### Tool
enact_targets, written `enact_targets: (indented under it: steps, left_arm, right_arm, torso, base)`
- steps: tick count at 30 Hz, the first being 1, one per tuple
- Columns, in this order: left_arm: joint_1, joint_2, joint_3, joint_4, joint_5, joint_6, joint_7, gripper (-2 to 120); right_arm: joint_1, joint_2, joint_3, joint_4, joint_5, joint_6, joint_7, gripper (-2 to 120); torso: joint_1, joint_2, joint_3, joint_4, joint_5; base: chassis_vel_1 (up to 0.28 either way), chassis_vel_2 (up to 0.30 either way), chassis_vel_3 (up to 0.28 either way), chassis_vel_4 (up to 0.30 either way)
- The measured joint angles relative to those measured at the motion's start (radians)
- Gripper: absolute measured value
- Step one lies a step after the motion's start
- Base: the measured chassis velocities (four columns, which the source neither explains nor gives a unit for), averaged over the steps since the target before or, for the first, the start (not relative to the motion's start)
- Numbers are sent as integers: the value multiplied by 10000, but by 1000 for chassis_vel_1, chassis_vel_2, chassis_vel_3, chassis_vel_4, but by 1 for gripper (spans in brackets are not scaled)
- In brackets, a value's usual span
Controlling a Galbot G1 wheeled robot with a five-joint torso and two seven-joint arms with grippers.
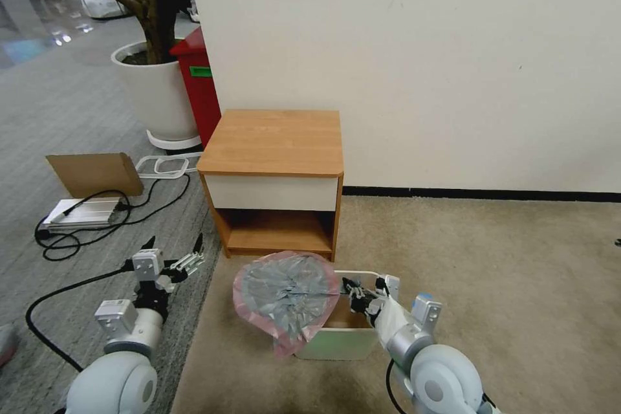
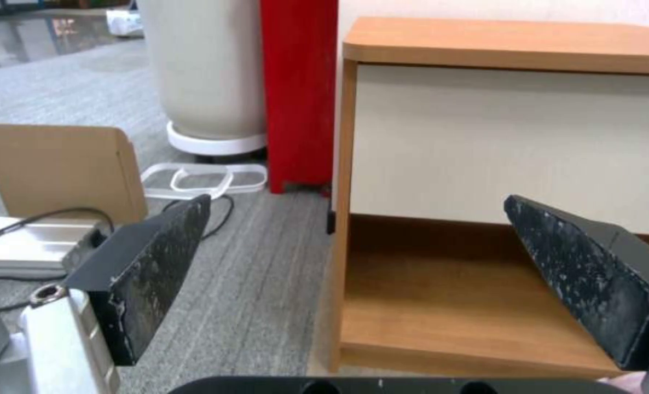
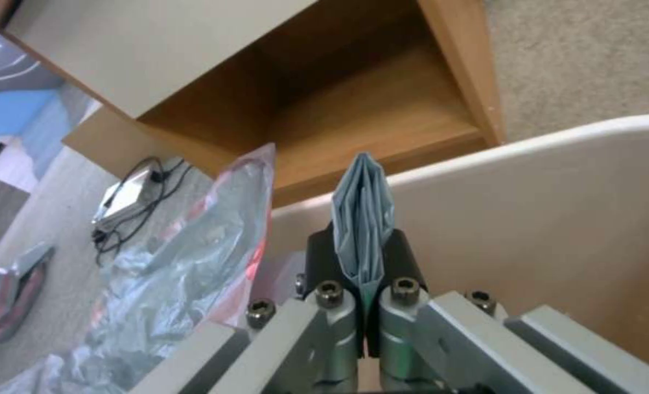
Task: Pick up the garbage bag from the table and place it over the trash can.
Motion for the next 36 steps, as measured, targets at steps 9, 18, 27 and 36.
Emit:
enact_targets:
  steps: [9,18,27,36]
  left_arm:
    - [5,-7,56,39,18,-18,-7,100]
    - [0,-54,208,90,72,-41,-7,100]
    - [0,-25,285,103,84,-41,6,100]
    - [14,-21,366,91,88,-41,18,100]
  right_arm:
    - [123,331,-281,-163,97,68,257,0]
    - [86,369,-353,-241,-7,-5,315,24]
    - [130,348,-349,-236,-250,34,362,51]
    - [70,354,-295,-225,-505,81,369,83]
  torso:
    - [0,0,0,0,-1]
    - [-1,0,0,-1,-1]
    - [-1,1,0,0,-1]
    - [-1,0,0,-1,0]
  base:
    - [0,0,0,0]
    - [0,0,0,0]
    - [0,0,0,0]
    - [0,0,0,0]
